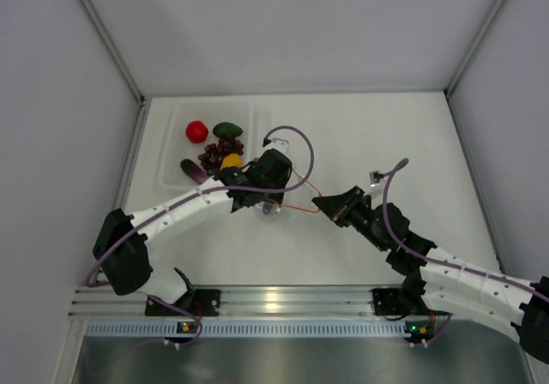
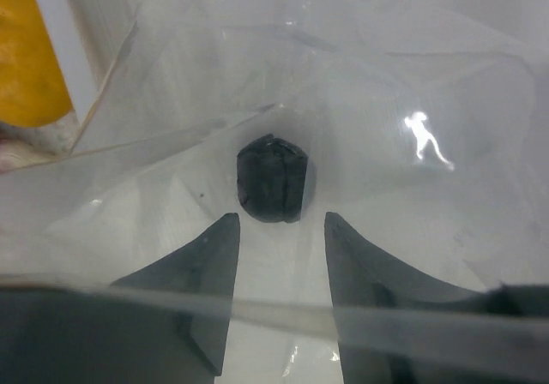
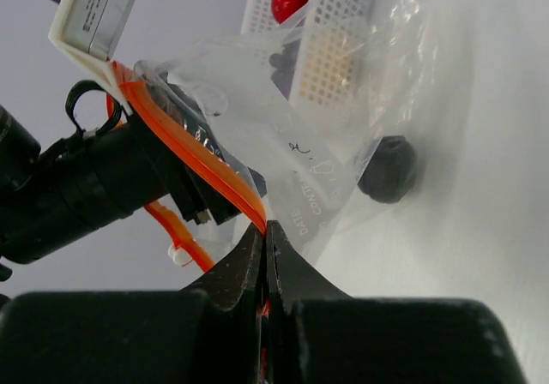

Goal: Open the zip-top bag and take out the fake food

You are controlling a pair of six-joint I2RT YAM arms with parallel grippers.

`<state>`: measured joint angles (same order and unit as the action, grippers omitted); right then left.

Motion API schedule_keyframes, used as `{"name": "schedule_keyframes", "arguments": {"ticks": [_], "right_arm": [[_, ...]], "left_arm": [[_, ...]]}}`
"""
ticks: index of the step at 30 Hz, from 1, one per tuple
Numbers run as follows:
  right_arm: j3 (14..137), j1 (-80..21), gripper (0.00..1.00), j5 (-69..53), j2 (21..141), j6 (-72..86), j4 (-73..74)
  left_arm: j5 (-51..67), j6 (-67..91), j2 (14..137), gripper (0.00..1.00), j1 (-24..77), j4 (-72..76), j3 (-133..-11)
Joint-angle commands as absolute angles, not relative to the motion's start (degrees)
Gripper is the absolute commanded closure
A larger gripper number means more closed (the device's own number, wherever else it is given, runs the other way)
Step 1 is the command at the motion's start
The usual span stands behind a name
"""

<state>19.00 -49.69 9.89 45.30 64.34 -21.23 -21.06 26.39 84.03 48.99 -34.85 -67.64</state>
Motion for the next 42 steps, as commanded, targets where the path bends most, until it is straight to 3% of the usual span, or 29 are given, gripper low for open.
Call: {"name": "schedule_keyframes", "arguments": {"ticks": [1, 10, 21, 30, 42], "right_arm": [[16.79, -49.39, 1.00, 16.77, 41.76, 64.51, -19.78], [13.80, -49.48, 1.00, 18.72, 34.20, 62.32, -13.20], [14.59, -51.50, 1.00, 21.09, 30.67, 58.63, -5.54], [12.39, -52.03, 1.00, 20.83, 25.85, 58.01, -1.85], [9.23, -52.03, 1.00, 18.90, 23.03, 57.39, 0.53]], "left_arm": [[-19.87, 27.86, 85.34, 0.50, 50.97, -37.09, -65.66], [-20.21, 32.08, 91.05, 0.47, 56.94, -32.70, -66.27], [-22.94, 35.68, 97.21, 0.45, 57.30, -32.43, -66.00], [-24.43, 34.72, 98.17, 0.21, 57.22, -32.34, -68.29], [-25.57, 35.86, 97.12, 0.35, 56.51, -25.67, -68.38]]}}
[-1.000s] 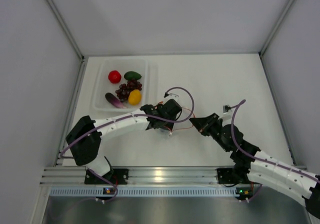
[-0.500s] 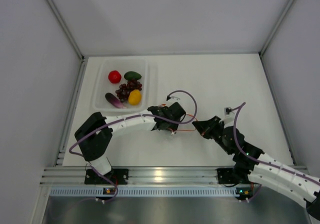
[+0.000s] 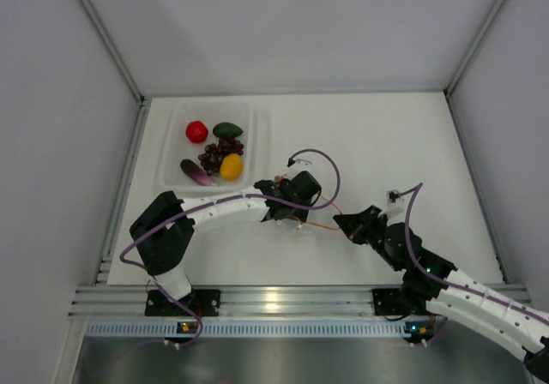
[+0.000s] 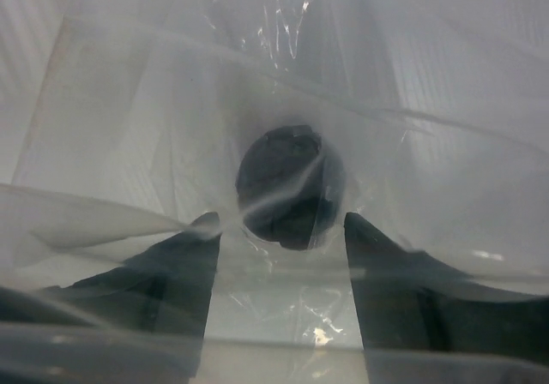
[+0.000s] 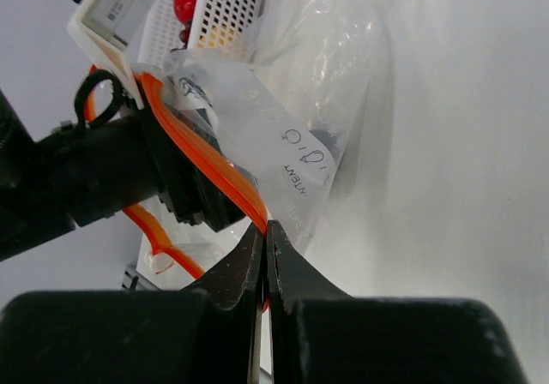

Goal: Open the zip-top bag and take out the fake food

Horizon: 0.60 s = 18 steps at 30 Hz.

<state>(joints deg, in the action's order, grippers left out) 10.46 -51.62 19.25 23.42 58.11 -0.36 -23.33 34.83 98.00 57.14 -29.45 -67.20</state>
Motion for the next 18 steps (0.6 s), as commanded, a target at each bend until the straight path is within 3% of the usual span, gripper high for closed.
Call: {"name": "schedule_keyframes", "arguments": {"ticks": [1, 12, 18], "right_arm": [[9.14, -52.03, 1.00, 18.81, 23.11, 57.57, -1.04], [8.53, -52.21, 1.00, 18.28, 25.31, 56.60, -1.58], [8.00, -52.21, 1.00, 17.41, 26.19, 56.87, -3.16]], "left_arm": [[-26.19, 36.12, 97.29, 0.35, 56.51, -25.23, -68.20], [-26.27, 37.35, 94.14, 0.38, 56.60, -19.95, -65.30], [-30.40, 37.97, 92.20, 0.58, 56.51, -20.04, -65.04]]}}
